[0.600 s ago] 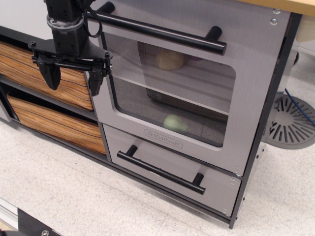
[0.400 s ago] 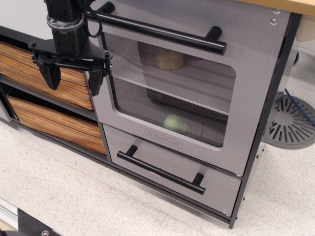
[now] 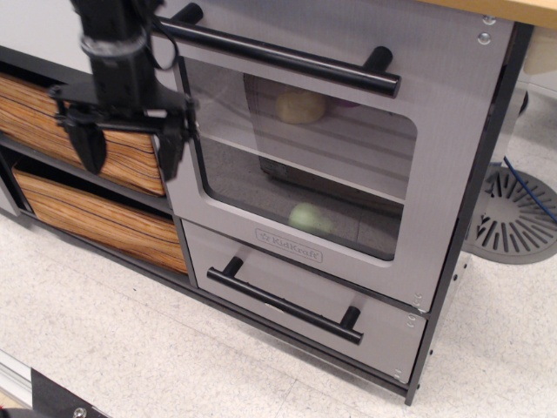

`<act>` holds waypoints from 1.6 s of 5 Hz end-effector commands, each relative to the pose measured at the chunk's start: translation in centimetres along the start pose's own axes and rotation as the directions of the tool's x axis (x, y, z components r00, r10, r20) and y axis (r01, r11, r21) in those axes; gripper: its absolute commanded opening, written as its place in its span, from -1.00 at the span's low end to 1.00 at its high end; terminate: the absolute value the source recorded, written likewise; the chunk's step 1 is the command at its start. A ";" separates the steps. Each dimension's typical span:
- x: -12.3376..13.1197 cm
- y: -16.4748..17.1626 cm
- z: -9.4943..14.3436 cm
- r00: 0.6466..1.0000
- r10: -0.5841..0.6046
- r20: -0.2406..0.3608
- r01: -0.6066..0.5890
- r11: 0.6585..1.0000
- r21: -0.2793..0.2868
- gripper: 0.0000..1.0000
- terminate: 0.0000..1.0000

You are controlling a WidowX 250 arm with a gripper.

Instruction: Open oven

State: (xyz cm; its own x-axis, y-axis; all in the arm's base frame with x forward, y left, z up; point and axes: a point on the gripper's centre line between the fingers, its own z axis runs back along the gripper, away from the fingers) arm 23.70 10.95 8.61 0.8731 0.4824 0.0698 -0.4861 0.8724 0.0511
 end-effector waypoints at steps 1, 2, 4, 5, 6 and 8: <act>1.7 -0.1 6.4 0.960 0.279 0.027 -0.275 0.956 -0.104 1.00 -1.00; 2.2 -0.8 7.0 0.878 0.478 0.007 -0.468 0.863 -0.190 1.00 -1.00; 2.8 -1.8 6.2 0.761 0.645 -0.076 -0.627 0.699 -0.344 1.00 -1.00; 3.7 -2.5 6.9 0.720 0.681 -0.133 -0.672 0.634 -0.383 1.00 -1.00; 4.8 -3.3 7.1 0.693 0.707 -0.143 -0.693 0.598 -0.404 1.00 -1.00; 6.5 -4.7 4.9 0.638 0.766 -0.077 -0.718 0.556 -0.418 1.00 -1.00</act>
State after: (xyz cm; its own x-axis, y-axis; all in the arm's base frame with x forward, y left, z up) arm 31.21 9.17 12.32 0.1890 0.9819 -0.0126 -0.8973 0.1674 -0.4084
